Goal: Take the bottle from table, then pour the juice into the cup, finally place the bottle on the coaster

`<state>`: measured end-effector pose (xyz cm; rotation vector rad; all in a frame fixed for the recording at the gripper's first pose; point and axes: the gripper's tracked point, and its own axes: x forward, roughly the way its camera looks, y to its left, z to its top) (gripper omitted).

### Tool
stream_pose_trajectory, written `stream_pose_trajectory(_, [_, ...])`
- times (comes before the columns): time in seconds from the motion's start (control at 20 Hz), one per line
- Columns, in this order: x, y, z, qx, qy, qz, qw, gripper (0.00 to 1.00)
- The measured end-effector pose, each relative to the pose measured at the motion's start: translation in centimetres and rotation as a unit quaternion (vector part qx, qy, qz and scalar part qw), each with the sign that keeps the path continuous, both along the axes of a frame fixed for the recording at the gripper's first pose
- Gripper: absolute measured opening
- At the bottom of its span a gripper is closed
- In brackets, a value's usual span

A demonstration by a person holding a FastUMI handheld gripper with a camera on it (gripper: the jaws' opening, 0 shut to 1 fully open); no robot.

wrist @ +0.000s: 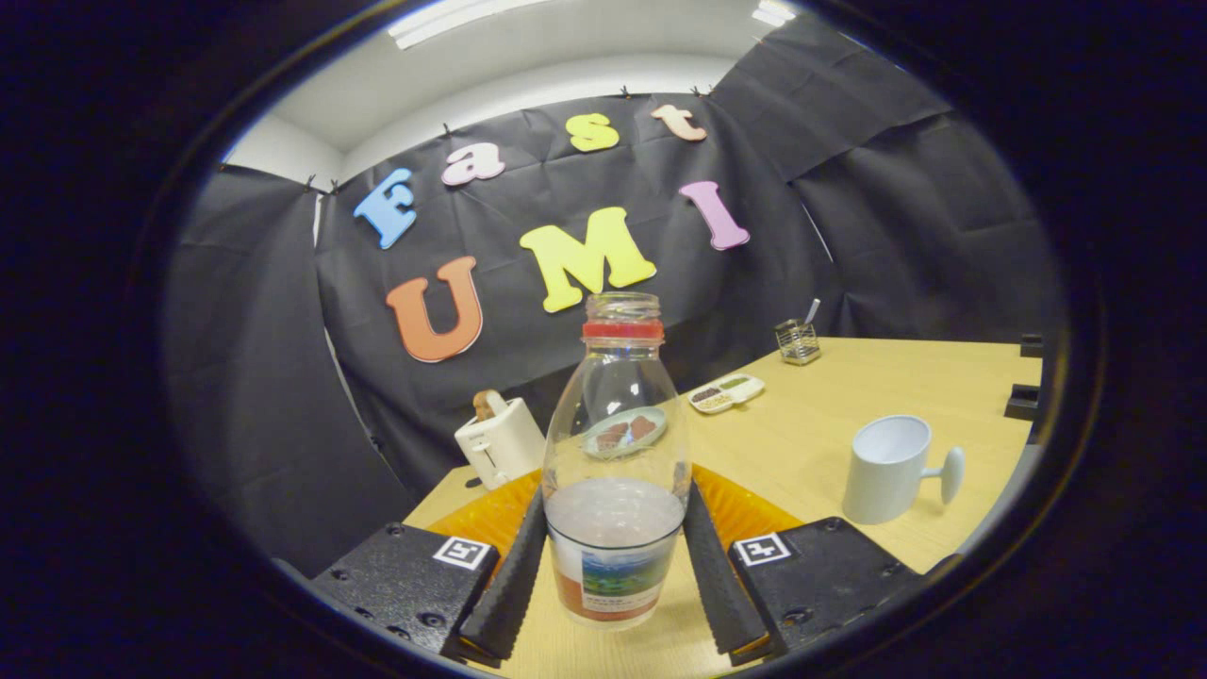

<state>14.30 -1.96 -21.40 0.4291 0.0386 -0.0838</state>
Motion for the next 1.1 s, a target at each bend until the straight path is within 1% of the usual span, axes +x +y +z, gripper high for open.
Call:
stream_pose_trajectory(0.15, [0.1,-1.1,0.8,0.031,-0.007,-0.001,0.999,0.79])
stream_pose_trajectory(0.35, [0.3,-3.3,0.5,0.070,0.009,-0.022,0.997,0.79])
stream_pose_trajectory(0.5, [0.3,-4.5,0.9,0.125,0.006,-0.023,0.992,0.79])
stream_pose_trajectory(0.75, [0.8,-5.7,-0.1,0.217,0.020,-0.028,0.976,0.79])
stream_pose_trajectory(0.85, [1.1,-5.8,0.3,0.253,0.016,-0.022,0.967,0.79])
stream_pose_trajectory(1.1, [1.2,-6.3,-0.3,0.300,0.020,-0.021,0.953,0.79])
